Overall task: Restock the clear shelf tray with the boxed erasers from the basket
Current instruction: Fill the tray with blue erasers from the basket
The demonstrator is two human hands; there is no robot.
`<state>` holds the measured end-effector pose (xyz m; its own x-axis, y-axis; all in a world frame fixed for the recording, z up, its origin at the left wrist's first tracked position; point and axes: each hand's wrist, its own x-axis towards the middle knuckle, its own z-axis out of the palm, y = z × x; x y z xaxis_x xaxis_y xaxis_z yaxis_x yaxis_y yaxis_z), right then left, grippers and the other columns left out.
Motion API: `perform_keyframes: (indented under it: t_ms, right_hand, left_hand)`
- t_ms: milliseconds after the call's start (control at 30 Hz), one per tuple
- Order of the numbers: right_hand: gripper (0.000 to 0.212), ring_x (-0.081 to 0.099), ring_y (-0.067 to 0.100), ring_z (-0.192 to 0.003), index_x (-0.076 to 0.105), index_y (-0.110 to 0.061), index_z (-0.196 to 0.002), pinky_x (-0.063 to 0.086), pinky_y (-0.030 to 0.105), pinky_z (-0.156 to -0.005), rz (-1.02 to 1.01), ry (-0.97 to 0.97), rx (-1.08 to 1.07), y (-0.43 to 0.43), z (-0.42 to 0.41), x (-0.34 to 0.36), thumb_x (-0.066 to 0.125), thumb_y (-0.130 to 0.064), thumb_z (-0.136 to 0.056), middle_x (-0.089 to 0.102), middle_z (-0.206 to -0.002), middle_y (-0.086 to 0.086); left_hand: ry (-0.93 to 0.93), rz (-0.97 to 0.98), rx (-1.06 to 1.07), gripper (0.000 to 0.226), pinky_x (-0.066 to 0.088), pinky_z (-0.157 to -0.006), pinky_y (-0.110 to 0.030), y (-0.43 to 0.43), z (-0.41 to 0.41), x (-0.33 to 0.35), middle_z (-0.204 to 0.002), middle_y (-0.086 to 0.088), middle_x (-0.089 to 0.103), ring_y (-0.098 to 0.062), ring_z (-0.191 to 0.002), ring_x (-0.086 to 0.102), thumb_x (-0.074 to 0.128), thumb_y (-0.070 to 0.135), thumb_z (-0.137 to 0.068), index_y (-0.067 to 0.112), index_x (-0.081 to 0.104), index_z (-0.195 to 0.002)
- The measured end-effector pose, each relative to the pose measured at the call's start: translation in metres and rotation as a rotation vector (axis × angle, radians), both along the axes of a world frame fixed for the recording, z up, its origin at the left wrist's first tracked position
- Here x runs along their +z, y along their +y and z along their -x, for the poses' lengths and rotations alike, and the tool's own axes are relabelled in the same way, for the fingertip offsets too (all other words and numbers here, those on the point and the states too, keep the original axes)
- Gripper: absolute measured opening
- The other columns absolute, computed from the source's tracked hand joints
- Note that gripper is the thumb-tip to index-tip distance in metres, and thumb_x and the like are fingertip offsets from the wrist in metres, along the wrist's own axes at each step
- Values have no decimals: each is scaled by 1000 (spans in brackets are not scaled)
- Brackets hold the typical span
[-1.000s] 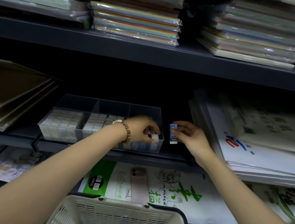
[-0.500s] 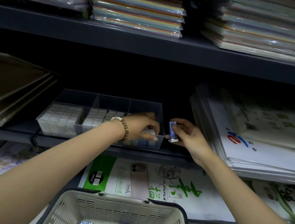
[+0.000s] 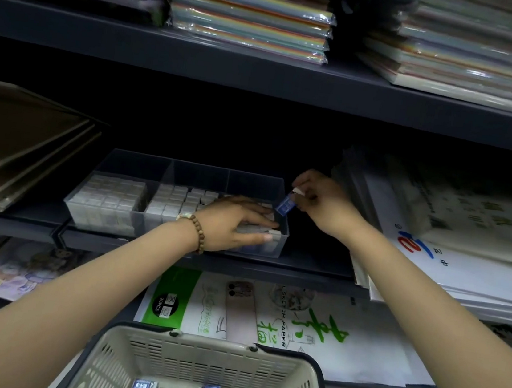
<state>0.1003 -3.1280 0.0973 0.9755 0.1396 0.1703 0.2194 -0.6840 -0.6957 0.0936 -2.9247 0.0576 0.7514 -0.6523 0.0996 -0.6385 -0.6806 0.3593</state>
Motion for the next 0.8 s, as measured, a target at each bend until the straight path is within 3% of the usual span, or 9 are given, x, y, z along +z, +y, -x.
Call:
perform_keyframes:
  t_ms: [167,333,500,667,800]
  right_hand:
    - [22,54,10,-91,63,-15,-112,36,17,-75,288,-43,44,11,-7,7,58,-11,-91,63,-106,2]
    - [30,55,7,-100,63,-16,-119,36,16,-82,298,-29,68,13,-8,15,59,-12,-90,63,-120,0]
    - [30,56,10,-105,63,-16,-120,36,15,-82,321,-66,91,13,-7,11,57,-11,-92,62,-123,1]
    - [26,52,0,-90,67,-14,-115,33,-7,-66,165,-58,75,7,-7,-9,61,-14,-90,65,-109,-2]
    - [20,55,1,-87,70,-19,-108,40,-1,-72,-49,2,46,4,-8,-24,62,-19,-90,61,-98,-9]
  left_hand:
    - [-18,-4,7,45,22,-107,-23,0,1,0,-145,9,42,-10,-134,33,45,55,-90,37,52,-130]
    - [-8,30,18,48,24,-106,-25,-1,2,-1,-142,9,45,-10,-132,36,43,59,-88,36,54,-129]
    - [-41,-39,13,52,36,-105,-32,0,-2,2,-138,9,49,-10,-126,43,40,62,-87,35,54,-129]
    - [32,52,26,63,36,-107,-28,3,-2,1,-138,10,50,-7,-126,44,35,69,-82,33,53,-130]
    - [17,137,112,67,33,-98,-20,15,-4,-4,-138,8,49,-9,-126,44,33,70,-80,34,46,-134]
